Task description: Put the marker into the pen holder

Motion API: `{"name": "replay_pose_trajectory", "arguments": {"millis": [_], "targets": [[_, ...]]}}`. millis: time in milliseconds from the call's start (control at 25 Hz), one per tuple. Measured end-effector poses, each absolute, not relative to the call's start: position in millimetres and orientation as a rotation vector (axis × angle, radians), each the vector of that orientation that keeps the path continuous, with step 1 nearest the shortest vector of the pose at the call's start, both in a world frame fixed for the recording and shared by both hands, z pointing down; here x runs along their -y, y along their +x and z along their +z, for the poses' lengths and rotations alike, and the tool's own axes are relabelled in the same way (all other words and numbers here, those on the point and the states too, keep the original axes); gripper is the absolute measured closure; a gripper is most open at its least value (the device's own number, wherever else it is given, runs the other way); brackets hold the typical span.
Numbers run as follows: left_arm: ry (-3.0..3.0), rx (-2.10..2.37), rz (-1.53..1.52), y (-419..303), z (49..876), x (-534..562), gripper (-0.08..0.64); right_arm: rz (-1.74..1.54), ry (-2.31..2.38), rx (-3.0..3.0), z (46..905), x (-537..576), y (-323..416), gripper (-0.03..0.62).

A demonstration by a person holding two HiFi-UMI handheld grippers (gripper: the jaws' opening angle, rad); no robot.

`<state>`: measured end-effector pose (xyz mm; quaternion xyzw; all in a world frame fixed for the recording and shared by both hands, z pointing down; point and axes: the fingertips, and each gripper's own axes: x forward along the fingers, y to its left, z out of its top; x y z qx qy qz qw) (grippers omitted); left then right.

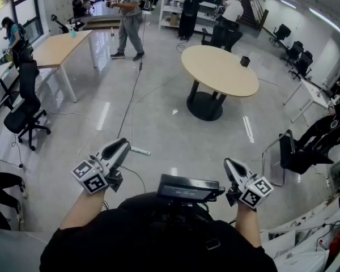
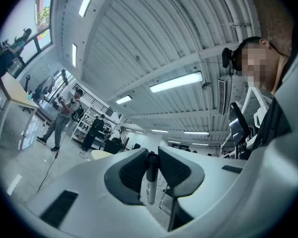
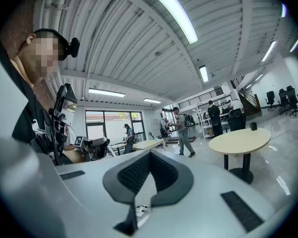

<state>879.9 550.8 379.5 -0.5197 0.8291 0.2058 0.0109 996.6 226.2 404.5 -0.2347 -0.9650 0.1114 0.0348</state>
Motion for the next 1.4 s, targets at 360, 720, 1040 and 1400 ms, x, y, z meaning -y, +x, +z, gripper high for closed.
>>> {"name": "replay_pose_trajectory", "arguments": {"millis": [360, 720, 1040, 1400], "targets": [[-1.644, -2.572, 0.642, 875, 377, -548, 0.485, 0.335, -0.721, 2.96, 405, -230, 998, 0.589], [-1.652, -2.566, 0.642, 873, 376, -548, 0.485, 0.31, -0.714, 2.976, 404, -232, 997, 0.588], [-1.643, -2.568, 0.648, 871, 375, -550, 0.485, 0.299, -0.721, 2.976, 401, -232, 995, 0.588], [-1.64, -2.543, 0.683, 854, 375, -568, 0.485, 0.261, -0.715, 2.968, 394, -249, 977, 0.588]]}}
